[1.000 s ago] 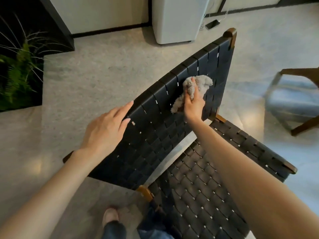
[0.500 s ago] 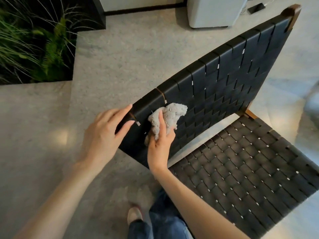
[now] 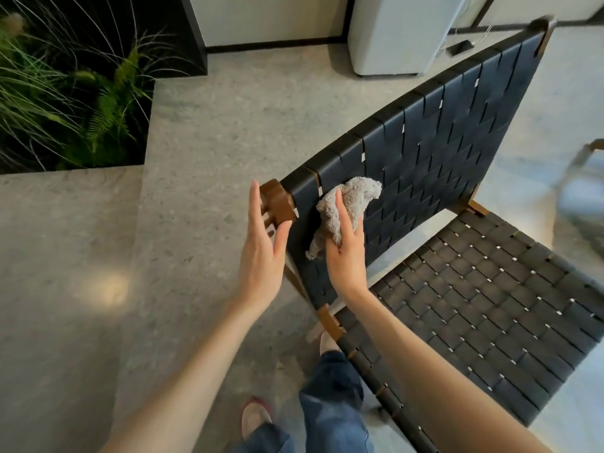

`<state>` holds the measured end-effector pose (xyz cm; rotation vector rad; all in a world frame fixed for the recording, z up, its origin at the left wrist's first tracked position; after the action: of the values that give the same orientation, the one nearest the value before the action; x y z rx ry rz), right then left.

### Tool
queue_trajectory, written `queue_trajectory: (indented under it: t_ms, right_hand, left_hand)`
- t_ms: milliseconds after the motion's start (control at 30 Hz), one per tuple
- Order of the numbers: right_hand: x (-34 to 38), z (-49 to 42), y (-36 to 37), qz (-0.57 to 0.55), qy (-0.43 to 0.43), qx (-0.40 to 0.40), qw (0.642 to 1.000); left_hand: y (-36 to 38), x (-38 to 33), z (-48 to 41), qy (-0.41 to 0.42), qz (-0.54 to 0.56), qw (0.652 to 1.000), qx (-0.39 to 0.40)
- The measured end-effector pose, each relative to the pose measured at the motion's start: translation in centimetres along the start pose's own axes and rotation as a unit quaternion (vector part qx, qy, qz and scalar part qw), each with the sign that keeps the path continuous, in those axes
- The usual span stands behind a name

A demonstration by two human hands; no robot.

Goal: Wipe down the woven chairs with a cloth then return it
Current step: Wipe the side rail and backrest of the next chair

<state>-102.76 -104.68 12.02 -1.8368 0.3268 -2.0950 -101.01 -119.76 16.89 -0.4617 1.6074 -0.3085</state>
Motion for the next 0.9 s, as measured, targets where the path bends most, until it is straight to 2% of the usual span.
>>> queue_trajectory:
  t_ms: [67, 300, 600, 733, 900]
  right_hand:
    - [-0.4, 0.4, 0.4, 0.016, -0.014, -0.003, 1.0]
    - [-4.5, 2.0, 2.5, 0.111, -0.086, 0.005, 0.99]
    - [-15.0, 3.4, 4.5, 0.206, -0.224, -0.038, 0.952]
    - [-19.7, 3.9, 4.8, 0.241, -0.331, -0.067, 0.91]
    - [-21.9, 4.9, 5.6, 0.301, -0.48, -0.062, 0.821]
  left_hand:
    - [0.6, 1.7, 0.8, -0.021, 0.025, 0.999, -0.006]
    - [5.2, 7.7, 5.1, -0.012, 0.077, 0.997, -0.013]
    - [12.7, 15.4, 8.1, 0.074, 0.12, 0.989, -0.052]
    - [14.5, 17.3, 8.3, 0.104, 0.12, 0.981, -0.112]
    - [15.2, 17.8, 8.8, 0.192, 0.118, 0.952, -0.21]
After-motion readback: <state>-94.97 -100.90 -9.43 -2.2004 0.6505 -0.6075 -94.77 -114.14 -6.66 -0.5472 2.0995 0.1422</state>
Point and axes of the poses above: each hand's wrist, its own z-axis away from the middle knuckle, its own y-axis out of the palm, x = y × z, the point moved 8 cm from there along -z, towards the middle knuckle, and after that the axes turned 7 degrees about x, right-handed, at the moved point
